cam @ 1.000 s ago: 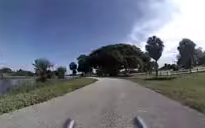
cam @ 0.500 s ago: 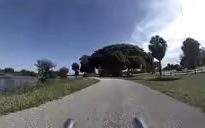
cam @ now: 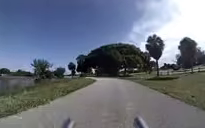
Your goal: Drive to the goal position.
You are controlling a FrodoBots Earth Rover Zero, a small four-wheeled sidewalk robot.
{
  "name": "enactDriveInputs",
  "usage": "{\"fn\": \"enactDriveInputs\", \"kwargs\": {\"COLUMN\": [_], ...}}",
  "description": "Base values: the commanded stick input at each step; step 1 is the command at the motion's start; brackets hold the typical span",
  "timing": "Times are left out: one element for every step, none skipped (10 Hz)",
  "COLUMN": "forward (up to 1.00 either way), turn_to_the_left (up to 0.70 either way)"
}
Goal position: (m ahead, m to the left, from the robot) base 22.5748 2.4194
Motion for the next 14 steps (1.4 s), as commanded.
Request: {"fn": "enactDriveInputs", "kwargs": {"forward": [0.7, 0.7, 0.7, 0.7, 0.7, 0.7, 0.7, 0.7, 0.7, 0.7, 0.7, 0.7, 0.7, 0.7], "turn_to_the_left": [0.35, 0.35, 0.35, 0.12, 0.0, 0.0, 0.0, 0.0, 0.0, 0.0, 0.0, 0.0, 0.0, 0.0]}}
